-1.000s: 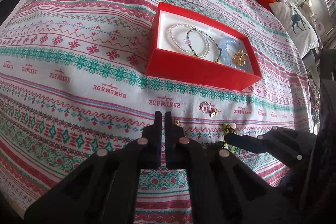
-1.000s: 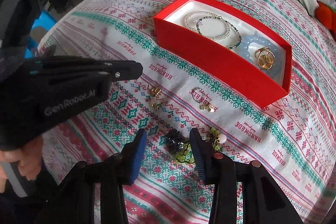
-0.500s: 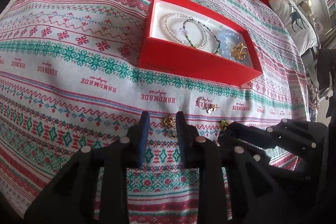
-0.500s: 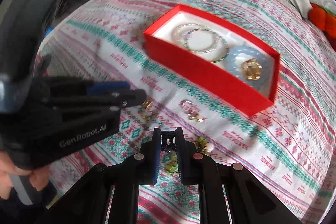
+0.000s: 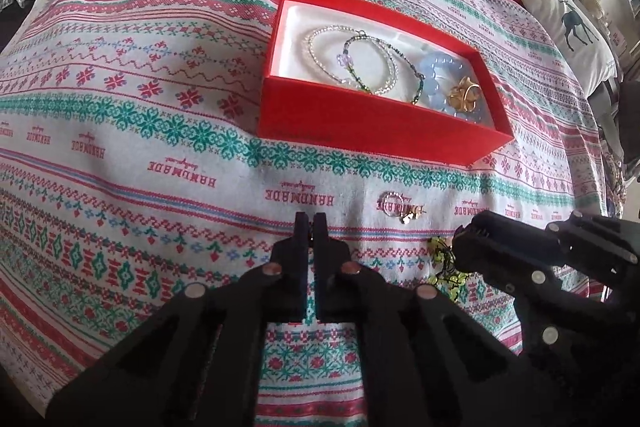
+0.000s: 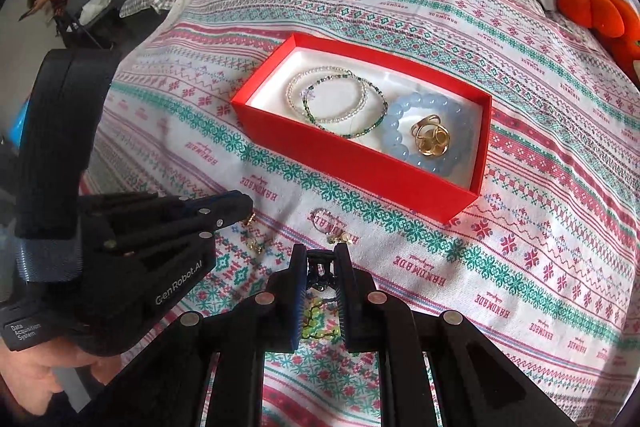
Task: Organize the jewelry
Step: 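Carry the earrings and black ring into the red box and release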
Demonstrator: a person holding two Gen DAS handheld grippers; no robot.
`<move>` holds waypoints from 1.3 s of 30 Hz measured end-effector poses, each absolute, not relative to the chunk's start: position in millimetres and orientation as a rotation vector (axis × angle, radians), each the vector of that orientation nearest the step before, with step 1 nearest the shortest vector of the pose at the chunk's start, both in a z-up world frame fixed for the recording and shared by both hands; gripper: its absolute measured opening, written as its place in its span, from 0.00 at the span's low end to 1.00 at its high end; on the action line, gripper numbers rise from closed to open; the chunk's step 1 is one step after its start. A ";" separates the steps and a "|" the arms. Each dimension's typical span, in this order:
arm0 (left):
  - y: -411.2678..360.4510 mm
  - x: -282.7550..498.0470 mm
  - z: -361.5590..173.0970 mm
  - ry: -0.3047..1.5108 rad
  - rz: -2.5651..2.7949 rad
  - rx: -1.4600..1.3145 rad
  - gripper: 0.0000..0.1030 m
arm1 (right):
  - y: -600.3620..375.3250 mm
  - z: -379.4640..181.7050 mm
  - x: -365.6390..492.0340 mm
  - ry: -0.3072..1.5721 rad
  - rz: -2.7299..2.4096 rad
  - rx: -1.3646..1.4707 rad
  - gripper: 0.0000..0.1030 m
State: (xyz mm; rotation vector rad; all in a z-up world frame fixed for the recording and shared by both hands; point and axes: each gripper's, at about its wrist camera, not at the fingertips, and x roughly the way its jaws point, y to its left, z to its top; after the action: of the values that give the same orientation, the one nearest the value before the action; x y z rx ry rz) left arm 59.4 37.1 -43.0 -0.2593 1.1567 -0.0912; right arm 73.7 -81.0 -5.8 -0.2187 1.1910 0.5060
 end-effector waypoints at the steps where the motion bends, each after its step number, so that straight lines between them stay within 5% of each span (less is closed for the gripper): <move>1: 38.3 59.1 -40.0 1.151 -0.095 -0.270 0.02 | -80.0 -4.6 72.6 1.190 0.505 -0.214 0.13; 16: 86.1 60.9 14.9 0.963 -0.139 -0.510 0.02 | -122.8 21.6 100.7 1.127 0.435 0.111 0.13; 39: 57.1 106.1 -7.5 0.961 -0.122 -0.593 0.02 | -140.4 1.7 142.6 1.076 0.297 0.299 0.13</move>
State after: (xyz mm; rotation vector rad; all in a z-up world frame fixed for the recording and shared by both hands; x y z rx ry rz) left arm 106.1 57.1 -7.5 -0.5934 0.9611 -0.1222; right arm 142.6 -140.4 1.7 0.2994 1.0763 0.2975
